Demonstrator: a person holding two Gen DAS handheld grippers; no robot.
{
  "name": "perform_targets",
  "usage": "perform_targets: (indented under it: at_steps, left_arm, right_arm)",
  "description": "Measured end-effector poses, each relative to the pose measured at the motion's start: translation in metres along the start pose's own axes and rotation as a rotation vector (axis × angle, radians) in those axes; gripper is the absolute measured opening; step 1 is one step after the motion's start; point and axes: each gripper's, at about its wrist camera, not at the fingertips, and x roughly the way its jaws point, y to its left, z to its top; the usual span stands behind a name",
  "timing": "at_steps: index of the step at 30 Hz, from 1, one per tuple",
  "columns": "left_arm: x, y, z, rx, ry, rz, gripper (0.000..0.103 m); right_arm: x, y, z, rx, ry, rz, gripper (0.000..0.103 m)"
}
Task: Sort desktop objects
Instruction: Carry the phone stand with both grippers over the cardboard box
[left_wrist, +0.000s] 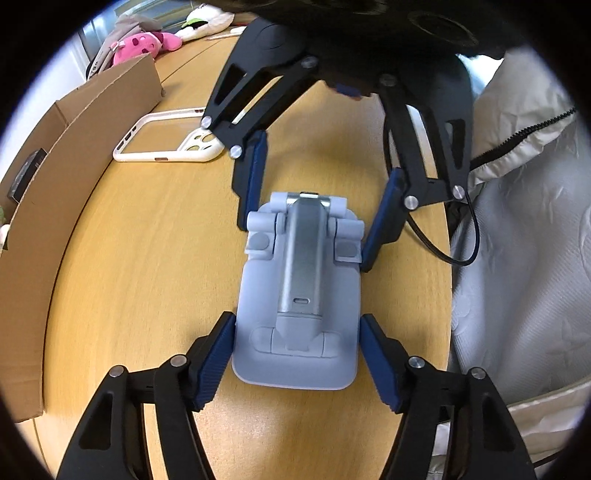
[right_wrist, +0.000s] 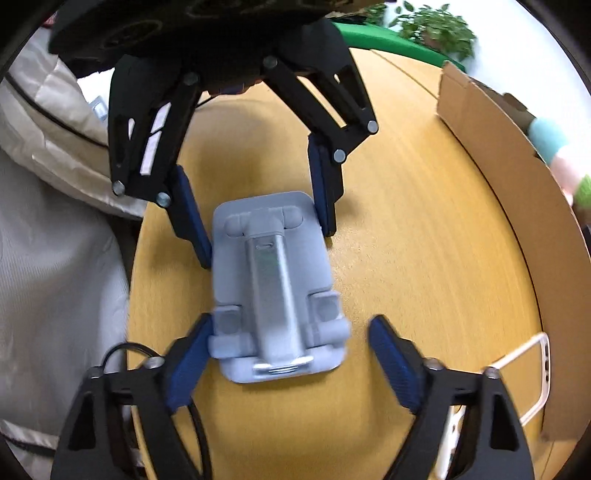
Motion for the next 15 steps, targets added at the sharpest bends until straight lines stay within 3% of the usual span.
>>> perform_targets:
  at_steps: [9,15]
  left_arm:
    - [-0.018,-0.003,0.001,0.039,-0.001,0.055,0.066]
    - [-0.062,0.024,0.013,0.107,-0.014,0.176,0.066]
  right_arm:
    - [-0.016,0.013,-0.013,-0.02,0.007,-0.049,0.074]
    - [-0.06,-0.015,-0.001,-0.069,-0.018,-0.118,0.074]
